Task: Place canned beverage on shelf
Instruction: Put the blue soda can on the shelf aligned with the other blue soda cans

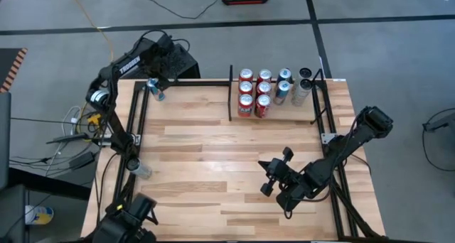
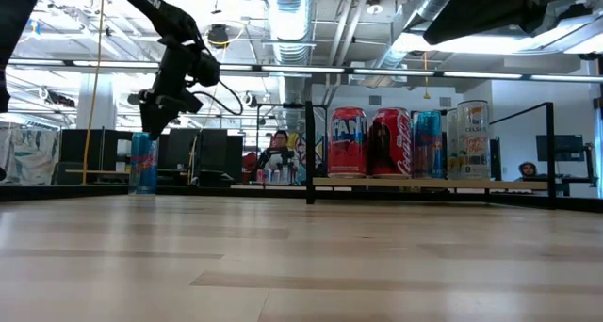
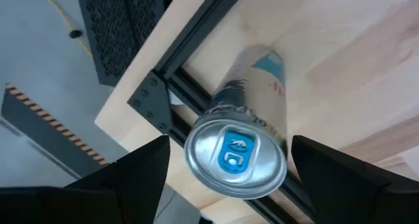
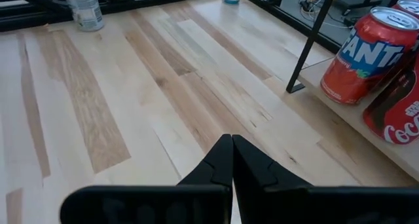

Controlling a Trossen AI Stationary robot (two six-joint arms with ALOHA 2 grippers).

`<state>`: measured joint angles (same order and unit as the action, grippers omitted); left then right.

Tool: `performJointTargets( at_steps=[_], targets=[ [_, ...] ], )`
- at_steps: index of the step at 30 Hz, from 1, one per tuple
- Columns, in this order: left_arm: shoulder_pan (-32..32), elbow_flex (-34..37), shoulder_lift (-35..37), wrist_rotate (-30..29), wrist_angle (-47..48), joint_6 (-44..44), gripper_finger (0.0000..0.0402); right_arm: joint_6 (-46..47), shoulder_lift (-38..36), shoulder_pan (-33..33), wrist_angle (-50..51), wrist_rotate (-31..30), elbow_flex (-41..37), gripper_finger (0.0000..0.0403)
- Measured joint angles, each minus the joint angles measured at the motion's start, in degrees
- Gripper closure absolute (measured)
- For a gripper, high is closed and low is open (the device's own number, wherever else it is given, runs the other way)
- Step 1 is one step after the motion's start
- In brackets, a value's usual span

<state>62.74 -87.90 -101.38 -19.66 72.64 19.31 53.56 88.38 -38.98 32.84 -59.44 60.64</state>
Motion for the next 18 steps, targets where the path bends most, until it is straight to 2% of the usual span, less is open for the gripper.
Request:
performJointTargets(
  at_steps=[5,12,16,18],
  targets=[
    [0.1,0.0,-0.1,2.3,0.2,1.2,0.0097,0.0,0.0,0.1,0.1,0.0,0.0,0.0376],
    [0.3,0.0,-0.1,2.5,0.3,1.2,0.0097,0.0,0.0,0.5,0.2,0.2,0.0,0.0376],
    [0.5,0.7,0.1,8.0,1.3,1.7,0.0097,0.0,0.0,0.5,0.1,1.0,0.0,0.0376],
    [0.5,2.3,0.1,8.7,1.7,2.7,0.0097,0.0,0.0,0.3,0.1,1.0,0.0,0.0376]
  ],
)
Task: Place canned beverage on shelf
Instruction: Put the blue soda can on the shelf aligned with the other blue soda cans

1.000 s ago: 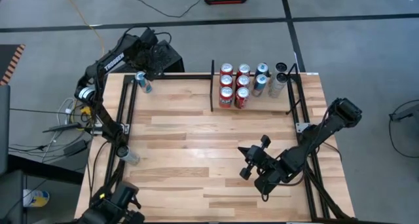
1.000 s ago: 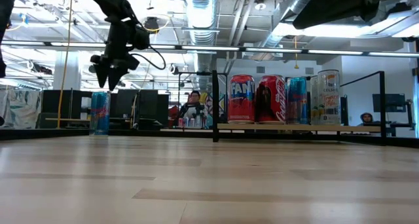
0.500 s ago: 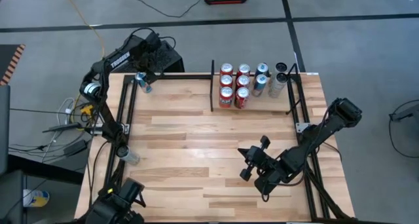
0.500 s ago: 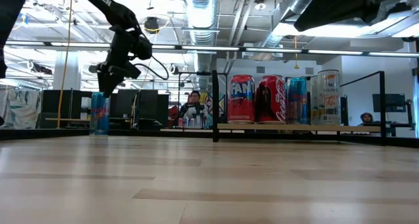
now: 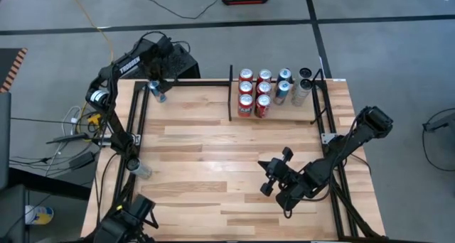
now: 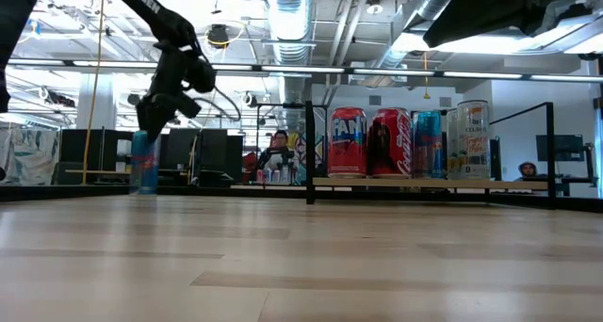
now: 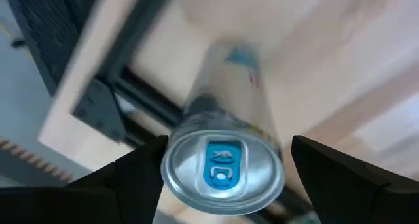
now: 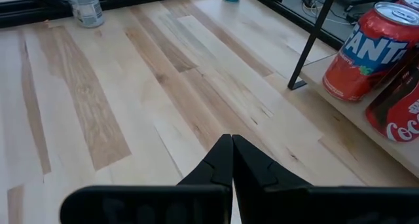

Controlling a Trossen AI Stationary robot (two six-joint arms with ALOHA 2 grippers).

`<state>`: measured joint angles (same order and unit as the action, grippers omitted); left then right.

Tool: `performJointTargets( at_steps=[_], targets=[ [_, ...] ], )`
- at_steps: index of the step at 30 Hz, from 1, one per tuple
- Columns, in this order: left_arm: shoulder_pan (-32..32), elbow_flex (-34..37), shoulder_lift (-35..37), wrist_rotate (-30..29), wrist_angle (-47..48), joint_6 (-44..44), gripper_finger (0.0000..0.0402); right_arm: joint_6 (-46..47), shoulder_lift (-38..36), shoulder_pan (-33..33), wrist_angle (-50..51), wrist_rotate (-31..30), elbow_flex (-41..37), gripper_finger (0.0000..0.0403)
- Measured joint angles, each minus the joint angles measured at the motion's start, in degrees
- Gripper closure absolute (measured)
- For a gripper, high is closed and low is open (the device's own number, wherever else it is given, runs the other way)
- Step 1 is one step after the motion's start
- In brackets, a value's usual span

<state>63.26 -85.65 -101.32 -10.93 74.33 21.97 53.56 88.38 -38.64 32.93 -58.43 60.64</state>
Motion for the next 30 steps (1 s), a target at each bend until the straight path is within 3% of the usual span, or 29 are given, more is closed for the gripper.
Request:
performJointTargets(
  at_steps=[6,17,20,24,30],
  targets=[
    [-0.7,3.5,-0.1,-1.3,-0.8,1.4,0.0097,0.0,0.0,-0.3,0.0,0.0,0.0,0.0376],
    [-0.7,3.2,0.0,0.1,-0.3,0.9,0.01,0.0,0.0,-0.3,0.0,0.0,0.0,0.0376],
    [-0.7,3.2,0.0,0.1,-0.3,0.6,0.0121,0.1,0.0,-0.3,0.0,0.1,0.0,0.0376],
    [-1.0,3.1,0.0,0.4,0.5,0.1,0.0179,0.1,0.0,-0.3,0.0,0.4,0.0,0.0376],
    [-4.0,2.0,0.9,7.0,3.8,-1.1,0.0183,0.0,0.0,-0.3,0.0,0.5,0.0,0.0376]
  ],
)
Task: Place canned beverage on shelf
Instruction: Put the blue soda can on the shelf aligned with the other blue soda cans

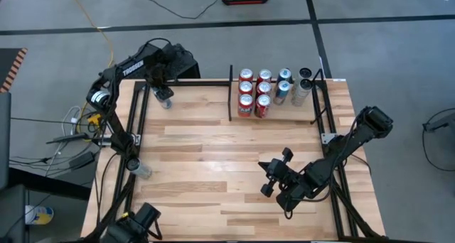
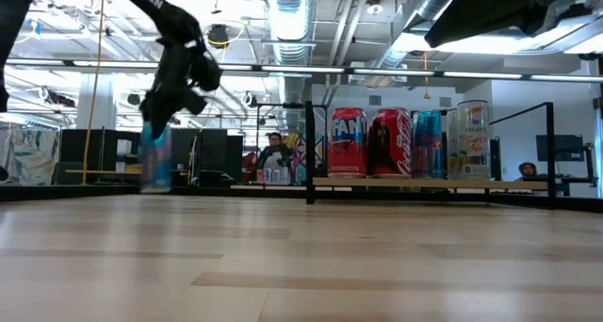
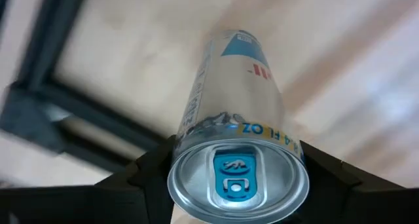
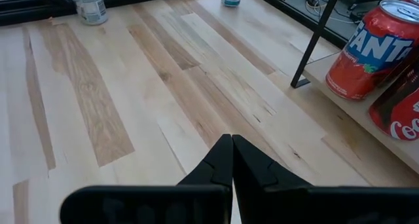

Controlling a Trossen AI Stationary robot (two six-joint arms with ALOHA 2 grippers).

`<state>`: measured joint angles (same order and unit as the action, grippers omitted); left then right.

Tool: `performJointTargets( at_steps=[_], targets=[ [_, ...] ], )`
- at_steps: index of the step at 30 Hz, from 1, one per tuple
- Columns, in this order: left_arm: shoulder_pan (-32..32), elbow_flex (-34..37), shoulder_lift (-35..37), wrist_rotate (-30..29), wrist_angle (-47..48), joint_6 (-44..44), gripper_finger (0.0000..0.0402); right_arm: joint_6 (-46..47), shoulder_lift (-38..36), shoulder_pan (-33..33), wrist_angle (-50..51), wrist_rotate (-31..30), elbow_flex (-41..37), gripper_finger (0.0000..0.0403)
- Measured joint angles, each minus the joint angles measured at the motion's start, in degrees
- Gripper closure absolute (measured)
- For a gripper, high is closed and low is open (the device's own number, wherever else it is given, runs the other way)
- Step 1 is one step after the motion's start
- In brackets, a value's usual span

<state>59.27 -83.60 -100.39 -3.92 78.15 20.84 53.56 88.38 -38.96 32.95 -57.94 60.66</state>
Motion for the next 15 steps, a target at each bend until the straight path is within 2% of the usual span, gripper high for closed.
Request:
performJointTargets(
  at_steps=[3,5,11,15],
  targets=[
    [-3.9,-2.0,1.7,5.9,1.6,-1.2,0.0183,0.0,0.0,0.1,0.0,0.0,0.0,0.0376],
    [-8.2,-3.2,3.0,7.9,2.4,-2.6,0.0183,0.0,-0.2,0.1,0.2,0.2,0.0,0.0376],
    [-27.7,-7.2,4.0,6.5,4.9,-7.4,0.0183,0.0,-2.2,0.5,1.0,1.2,0.0,0.0376],
    [-41.0,-8.7,4.0,6.7,3.0,-9.7,0.0183,0.0,-4.4,0.9,2.1,1.2,0.0,0.0376]
  ],
)
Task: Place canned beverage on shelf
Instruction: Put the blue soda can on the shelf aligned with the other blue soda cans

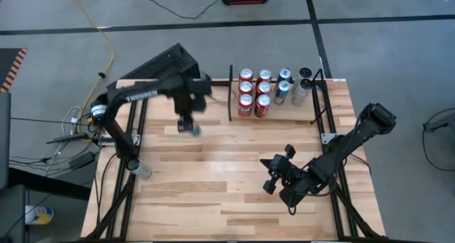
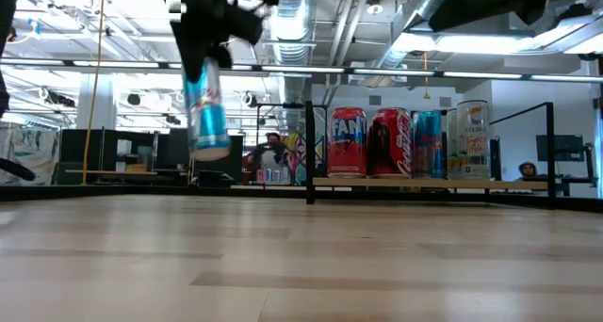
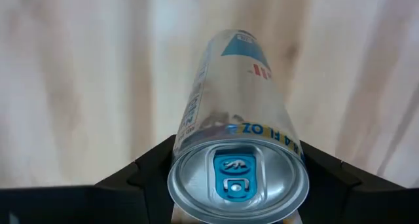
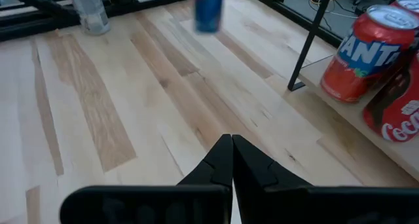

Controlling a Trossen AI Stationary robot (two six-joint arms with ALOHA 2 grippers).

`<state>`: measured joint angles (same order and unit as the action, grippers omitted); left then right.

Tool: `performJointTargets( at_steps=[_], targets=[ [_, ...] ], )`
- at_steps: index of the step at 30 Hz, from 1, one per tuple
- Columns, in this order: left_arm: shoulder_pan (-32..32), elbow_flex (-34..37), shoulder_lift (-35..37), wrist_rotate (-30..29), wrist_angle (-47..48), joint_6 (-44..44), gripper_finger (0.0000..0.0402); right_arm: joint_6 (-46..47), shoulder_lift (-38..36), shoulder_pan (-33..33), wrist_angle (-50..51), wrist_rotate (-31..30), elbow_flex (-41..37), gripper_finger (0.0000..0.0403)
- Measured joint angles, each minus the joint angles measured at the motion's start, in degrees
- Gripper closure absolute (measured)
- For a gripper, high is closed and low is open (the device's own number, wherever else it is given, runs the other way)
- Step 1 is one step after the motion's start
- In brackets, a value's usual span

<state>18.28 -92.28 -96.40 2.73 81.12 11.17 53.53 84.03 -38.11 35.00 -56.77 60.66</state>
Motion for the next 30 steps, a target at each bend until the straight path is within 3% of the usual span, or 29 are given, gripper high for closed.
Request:
performJointTargets(
  at_steps=[5,10,14,19,26,30],
  targets=[
    [-11.8,-0.3,-0.3,-0.3,-6.3,-3.8,0.0183,-0.1,-3.1,0.0,1.0,-0.2,0.0,0.0376],
    [-17.4,-0.3,-4.0,-0.3,-12.0,-6.1,0.0183,-0.2,-4.4,0.0,1.0,-1.7,0.0,0.0376],
    [-19.0,-1.1,-8.1,1.1,-14.6,-5.8,0.0183,-0.1,-4.3,0.0,1.0,-1.8,0.0,0.0376],
    [-19.5,-8.8,-14.7,1.3,-13.7,-5.4,0.0183,0.0,-4.2,0.0,0.9,-1.7,0.0,0.0376],
    [-20.3,-22.4,-24.8,-2.6,-3.7,-3.5,0.0183,0.1,-4.1,0.0,1.5,-0.9,0.0,0.0376],
    [-20.3,-26.3,-28.8,-3.5,-0.6,-3.5,0.0183,0.2,-4.1,0.0,2.4,0.1,0.0,0.0376]
  ],
)
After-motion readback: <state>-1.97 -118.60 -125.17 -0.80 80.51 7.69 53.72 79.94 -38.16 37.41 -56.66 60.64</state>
